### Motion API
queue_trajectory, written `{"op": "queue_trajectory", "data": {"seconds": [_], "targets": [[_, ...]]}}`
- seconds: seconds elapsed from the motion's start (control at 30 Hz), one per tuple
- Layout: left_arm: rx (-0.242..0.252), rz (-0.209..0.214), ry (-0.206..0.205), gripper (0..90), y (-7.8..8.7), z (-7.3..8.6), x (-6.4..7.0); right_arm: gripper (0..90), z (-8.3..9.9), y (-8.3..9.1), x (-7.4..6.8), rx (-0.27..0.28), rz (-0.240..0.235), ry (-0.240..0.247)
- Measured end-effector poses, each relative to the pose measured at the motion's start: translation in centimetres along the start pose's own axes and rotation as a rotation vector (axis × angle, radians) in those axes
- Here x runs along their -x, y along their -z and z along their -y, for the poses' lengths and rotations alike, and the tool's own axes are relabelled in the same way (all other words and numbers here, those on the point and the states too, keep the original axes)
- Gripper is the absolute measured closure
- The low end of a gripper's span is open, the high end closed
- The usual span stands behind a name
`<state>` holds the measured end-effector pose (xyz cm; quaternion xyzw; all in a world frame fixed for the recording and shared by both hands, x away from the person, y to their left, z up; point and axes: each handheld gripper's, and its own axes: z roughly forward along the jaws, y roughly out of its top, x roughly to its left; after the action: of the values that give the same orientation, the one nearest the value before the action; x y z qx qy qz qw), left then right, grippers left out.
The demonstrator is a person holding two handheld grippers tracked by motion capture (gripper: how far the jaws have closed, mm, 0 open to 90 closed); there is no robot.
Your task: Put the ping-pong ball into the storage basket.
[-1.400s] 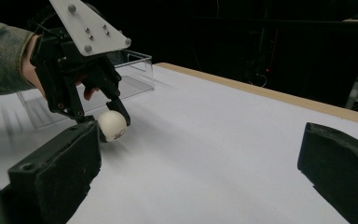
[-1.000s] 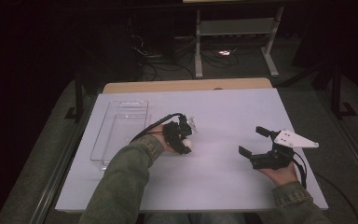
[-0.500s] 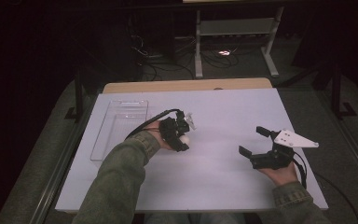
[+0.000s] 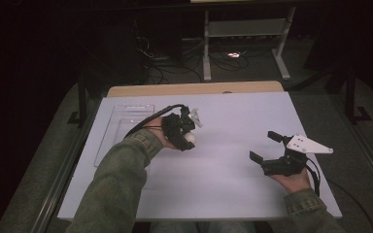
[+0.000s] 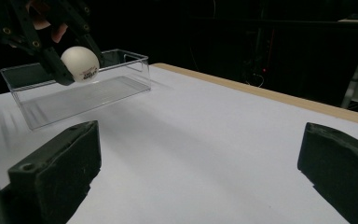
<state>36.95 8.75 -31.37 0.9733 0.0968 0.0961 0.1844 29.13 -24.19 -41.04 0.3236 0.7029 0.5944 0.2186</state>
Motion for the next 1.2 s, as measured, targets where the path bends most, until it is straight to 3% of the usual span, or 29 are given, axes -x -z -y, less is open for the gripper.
{"op": "queue_trajectory", "data": {"seconds": [1.2], "targets": [[-0.022,-0.029,-0.025,50.8,5.6,-0.6,-0.2,0.0,0.0,0.0,-0.2,0.000,-0.002,0.004]]}}
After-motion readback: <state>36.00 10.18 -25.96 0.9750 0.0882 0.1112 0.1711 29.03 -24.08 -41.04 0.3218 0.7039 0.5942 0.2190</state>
